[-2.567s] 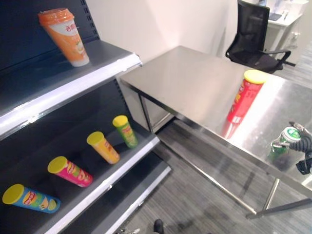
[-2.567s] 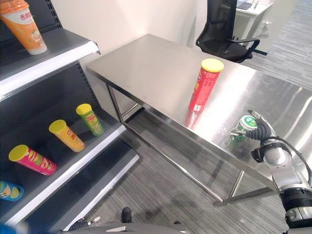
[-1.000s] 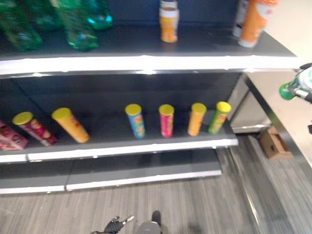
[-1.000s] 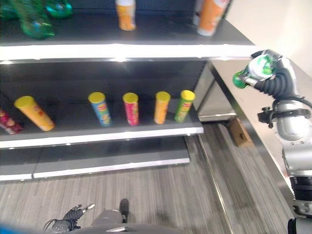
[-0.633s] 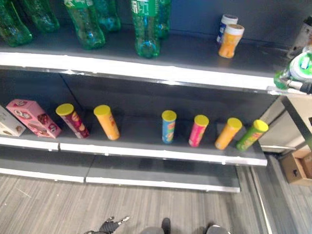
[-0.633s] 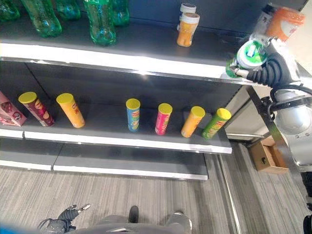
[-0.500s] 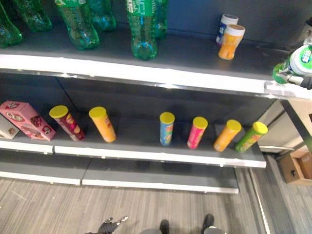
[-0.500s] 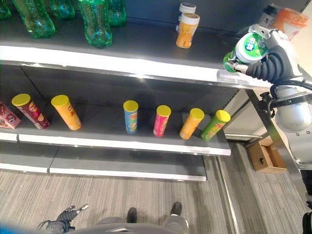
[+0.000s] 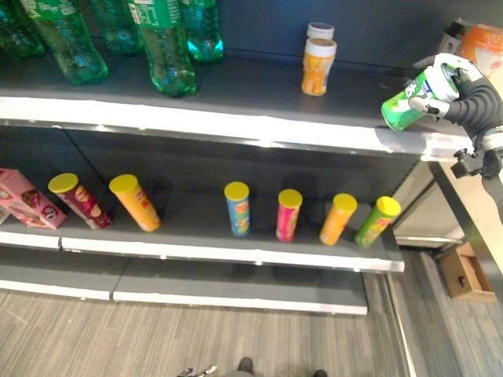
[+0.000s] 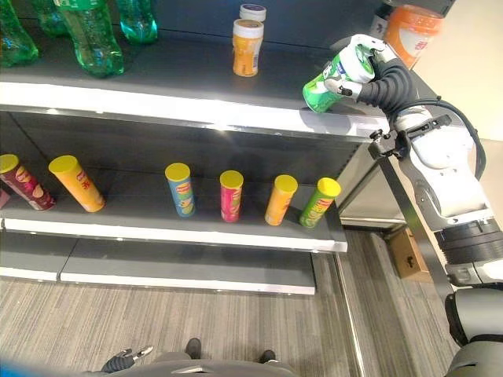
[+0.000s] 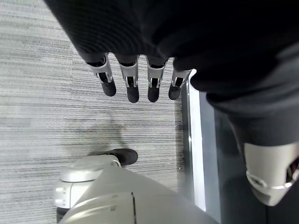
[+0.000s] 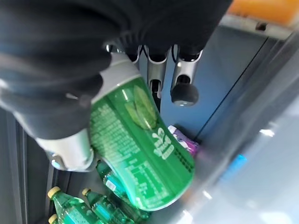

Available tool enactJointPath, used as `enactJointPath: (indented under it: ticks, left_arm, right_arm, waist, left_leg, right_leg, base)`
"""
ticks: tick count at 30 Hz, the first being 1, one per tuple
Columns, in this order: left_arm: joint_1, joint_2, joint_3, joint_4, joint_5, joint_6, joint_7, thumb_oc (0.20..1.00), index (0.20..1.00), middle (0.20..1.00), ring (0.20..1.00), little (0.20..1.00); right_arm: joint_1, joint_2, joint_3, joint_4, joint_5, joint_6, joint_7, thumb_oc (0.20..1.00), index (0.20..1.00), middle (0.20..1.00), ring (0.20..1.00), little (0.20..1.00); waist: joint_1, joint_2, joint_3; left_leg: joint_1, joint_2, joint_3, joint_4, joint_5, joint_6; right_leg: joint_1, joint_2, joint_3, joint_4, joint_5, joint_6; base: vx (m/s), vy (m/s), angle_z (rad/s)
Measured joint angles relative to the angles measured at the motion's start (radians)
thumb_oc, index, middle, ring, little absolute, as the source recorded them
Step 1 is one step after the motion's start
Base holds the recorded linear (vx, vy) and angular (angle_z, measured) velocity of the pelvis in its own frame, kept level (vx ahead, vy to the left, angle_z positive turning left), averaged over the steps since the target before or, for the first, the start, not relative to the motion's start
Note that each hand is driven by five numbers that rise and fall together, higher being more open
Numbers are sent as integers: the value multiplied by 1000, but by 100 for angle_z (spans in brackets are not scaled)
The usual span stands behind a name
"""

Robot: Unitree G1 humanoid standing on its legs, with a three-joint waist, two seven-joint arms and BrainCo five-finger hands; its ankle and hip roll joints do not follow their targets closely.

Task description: Put the goods on the table back onto the shelves and tidy them up.

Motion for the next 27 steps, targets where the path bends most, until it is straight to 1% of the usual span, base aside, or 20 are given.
enactJointPath:
  ticks: [1,2,3,5,9,11,13,16,22,24,25,26,27]
  left_arm:
    - [2,1,0,0,0,0,0,1000,1000,1000,1000,1000]
    - [5,3,-3,1,0,0,-2,1000,1000,1000,1000,1000]
    - [6,8,-7,0,0,0,-2,1000,1000,1000,1000,1000]
    - [15,13,-20,-7,0,-1,-3,1000,1000,1000,1000,1000]
    - [47,21,-21,-8,-4,-1,-6,1000,1000,1000,1000,1000]
    - [56,20,-29,-9,-38,-1,-21,1000,1000,1000,1000,1000]
    - [54,20,-32,-14,-39,-1,-23,1000,1000,1000,1000,1000]
    - [57,21,-39,-36,-39,-1,-24,1000,1000,1000,1000,1000]
    - [57,25,-40,-36,-40,-2,-24,1000,1000,1000,1000,1000]
    - [56,26,-41,-38,-40,-2,-25,1000,1000,1000,1000,1000]
    - [54,26,-41,-39,-42,-2,-27,1000,1000,1000,1000,1000]
    - [51,27,-41,-39,-45,-2,-27,1000,1000,1000,1000,1000]
    - [51,28,-43,-40,-63,-2,-29,1000,1000,1000,1000,1000]
  right_arm:
    - [-58,-18,33,46,6,-1,0,200,200,200,200,200]
    - [-186,-70,153,116,6,7,1,200,200,200,200,200]
    - [-244,-89,192,138,6,13,0,200,200,200,200,200]
    - [-252,-74,191,140,7,11,6,200,200,200,200,200]
    - [-249,-43,196,134,49,20,39,200,200,200,200,200]
    - [-249,-30,205,133,76,23,42,200,200,200,200,200]
    - [-249,-29,210,140,83,38,57,200,200,200,200,200]
    - [-252,-23,213,188,85,43,73,200,200,200,200,200]
    - [-272,-19,264,249,116,75,91,200,200,200,200,200]
    - [-288,-20,302,290,117,85,108,200,200,200,200,200]
    - [-311,-28,337,294,112,99,113,200,200,200,200,200]
    - [-326,-34,360,298,112,103,115,200,200,200,200,200]
    - [-353,-47,407,303,110,106,117,200,200,200,200,200]
  waist:
    - [4,-1,-1]
    - [6,-2,-2]
    - [7,-8,-7]
    - [29,-21,-16]
    - [55,-21,-16]
    - [57,-22,-16]
    - [56,-22,-16]
    - [59,-24,-15]
    - [59,-30,-12]
    - [60,-41,-7]
    - [59,-48,-3]
    - [60,-51,1]
    - [60,-53,1]
  left_leg:
    - [-1,0,-1,0,1,-1]
    - [-2,0,-2,0,3,-1]
    - [-1,2,-4,0,4,-3]
    - [-4,2,-9,0,5,-3]
    - [-10,-1,-33,-6,4,-9]
    - [-15,-4,-41,-5,9,-6]
    - [-22,-7,-51,-1,14,-2]
    - [-24,-12,-56,-1,15,0]
    - [-27,-12,-59,-6,12,-5]
    - [-33,-12,-61,-5,14,-5]
    - [-42,-12,-63,-1,21,-2]
    - [-42,-12,-66,-1,22,-2]
    - [-42,-13,-71,-1,24,-2]
  right_leg:
    - [0,0,-1,0,0,0]
    - [1,1,-3,0,1,-1]
    - [0,3,-4,0,1,-1]
    - [6,3,-8,0,0,-3]
    - [14,0,-33,0,-1,-4]
    - [12,-1,-41,0,-1,-4]
    - [11,-4,-52,0,-1,-4]
    - [13,-8,-59,0,-2,-2]
    - [11,-9,-62,0,-2,-1]
    - [7,-8,-65,0,-3,-1]
    - [-1,-8,-68,0,-2,-2]
    - [-1,-8,-71,0,-2,-2]
    - [0,-8,-74,0,-2,-1]
  base:
    - [0,0,0]
    - [-15,-31,4]
    - [-13,-13,5]
    - [-15,-12,12]
    - [-15,8,17]
    - [-3,19,11]
    - [-7,18,15]
    - [-15,21,7]
    - [-1,0,1]
    - [-7,-1,3]
    - [-21,-4,6]
    - [-14,-6,10]
    - [-12,-5,11]
